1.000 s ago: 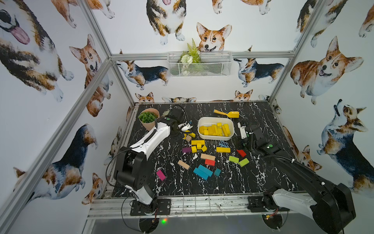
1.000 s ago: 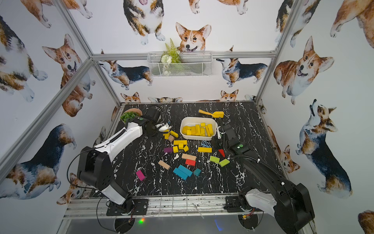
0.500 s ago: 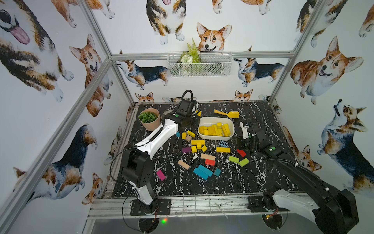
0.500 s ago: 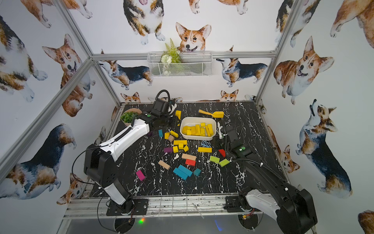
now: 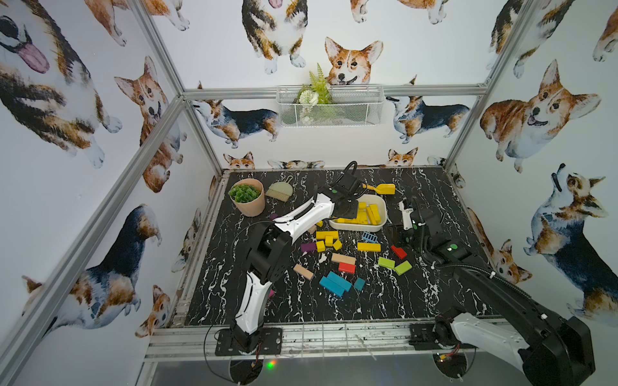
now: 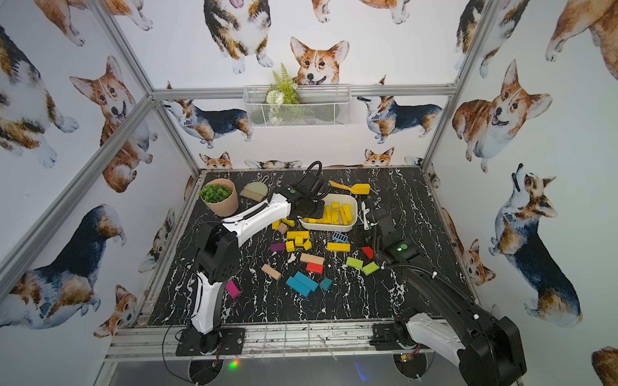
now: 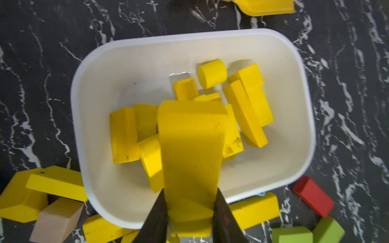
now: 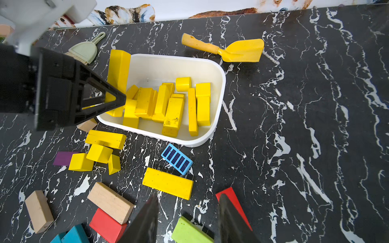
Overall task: Pick out the yellow building blocks
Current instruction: Place the building block in the storage box.
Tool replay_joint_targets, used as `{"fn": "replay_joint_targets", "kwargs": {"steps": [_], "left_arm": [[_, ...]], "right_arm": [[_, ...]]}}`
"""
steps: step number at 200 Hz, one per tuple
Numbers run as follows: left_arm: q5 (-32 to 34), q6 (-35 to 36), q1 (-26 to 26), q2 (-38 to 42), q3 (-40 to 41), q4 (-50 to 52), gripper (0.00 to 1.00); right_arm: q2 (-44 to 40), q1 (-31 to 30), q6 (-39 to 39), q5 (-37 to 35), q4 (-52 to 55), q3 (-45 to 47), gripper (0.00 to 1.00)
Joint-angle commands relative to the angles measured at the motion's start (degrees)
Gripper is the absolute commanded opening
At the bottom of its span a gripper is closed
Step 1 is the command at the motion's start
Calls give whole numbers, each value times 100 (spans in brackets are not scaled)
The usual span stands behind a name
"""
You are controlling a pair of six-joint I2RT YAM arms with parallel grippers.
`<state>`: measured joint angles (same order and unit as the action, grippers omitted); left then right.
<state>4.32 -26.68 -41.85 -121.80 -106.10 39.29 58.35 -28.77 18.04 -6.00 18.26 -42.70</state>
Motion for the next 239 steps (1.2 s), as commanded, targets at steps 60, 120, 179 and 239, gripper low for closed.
{"fn": "replay_joint_targets", "kwargs": {"steps": [60,120,179,239], "left_arm": [[443,-377,-9,-714,-294,302,17],[245,-214,-15,-533,-380,237,46],[832,39,-20,886,633,-627,51],[1833,331,20,2934,2925,-2431,49]], "right_arm": [[-172,3,106,-120,96,58,48],[-184,3,132,-97,69,49,49],[23,5,-769,502,178,-334,51],[542,-95,-2405,1482,895,-905,50]]}}
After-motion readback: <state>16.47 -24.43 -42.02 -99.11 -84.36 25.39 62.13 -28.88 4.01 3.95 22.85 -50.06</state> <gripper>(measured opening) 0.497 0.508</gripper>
